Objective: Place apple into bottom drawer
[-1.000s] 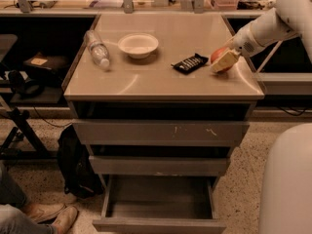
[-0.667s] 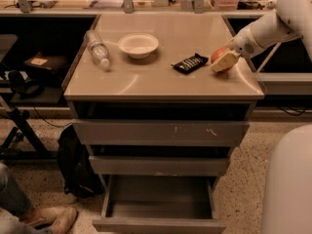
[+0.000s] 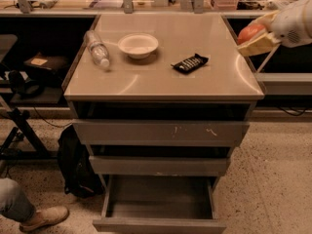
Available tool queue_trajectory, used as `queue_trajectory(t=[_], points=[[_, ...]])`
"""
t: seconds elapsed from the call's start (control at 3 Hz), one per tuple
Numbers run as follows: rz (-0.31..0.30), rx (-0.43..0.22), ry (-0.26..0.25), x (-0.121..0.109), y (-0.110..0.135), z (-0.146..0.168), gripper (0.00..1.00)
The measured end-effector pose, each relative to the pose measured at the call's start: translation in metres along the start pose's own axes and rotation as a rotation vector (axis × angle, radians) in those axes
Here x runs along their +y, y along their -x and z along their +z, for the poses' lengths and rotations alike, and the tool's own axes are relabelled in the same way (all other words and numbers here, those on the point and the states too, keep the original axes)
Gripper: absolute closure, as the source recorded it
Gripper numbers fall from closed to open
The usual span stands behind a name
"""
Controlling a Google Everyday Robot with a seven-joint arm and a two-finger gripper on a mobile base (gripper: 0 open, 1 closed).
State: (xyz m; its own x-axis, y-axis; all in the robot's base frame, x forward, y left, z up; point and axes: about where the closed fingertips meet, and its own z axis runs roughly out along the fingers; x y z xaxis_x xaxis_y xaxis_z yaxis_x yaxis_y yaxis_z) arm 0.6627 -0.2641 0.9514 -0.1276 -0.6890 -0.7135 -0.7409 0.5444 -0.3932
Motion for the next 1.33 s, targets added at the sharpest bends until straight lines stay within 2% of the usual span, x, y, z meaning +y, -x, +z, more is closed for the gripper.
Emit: queue_trajectory(t=[0.33, 0.67, 1.0, 1.33], points=[[-0.036, -0.157, -0.125, 0.036, 0.083, -0.079, 1.0], [-0.034, -0.231, -0.172, 0.064, 0.129, -0.109, 1.0], [-0.034, -0.231, -0.172, 0.064, 0.129, -0.109, 1.0], [-0.06, -0.18, -0.133, 0.081, 0.116, -0.091, 1.0]])
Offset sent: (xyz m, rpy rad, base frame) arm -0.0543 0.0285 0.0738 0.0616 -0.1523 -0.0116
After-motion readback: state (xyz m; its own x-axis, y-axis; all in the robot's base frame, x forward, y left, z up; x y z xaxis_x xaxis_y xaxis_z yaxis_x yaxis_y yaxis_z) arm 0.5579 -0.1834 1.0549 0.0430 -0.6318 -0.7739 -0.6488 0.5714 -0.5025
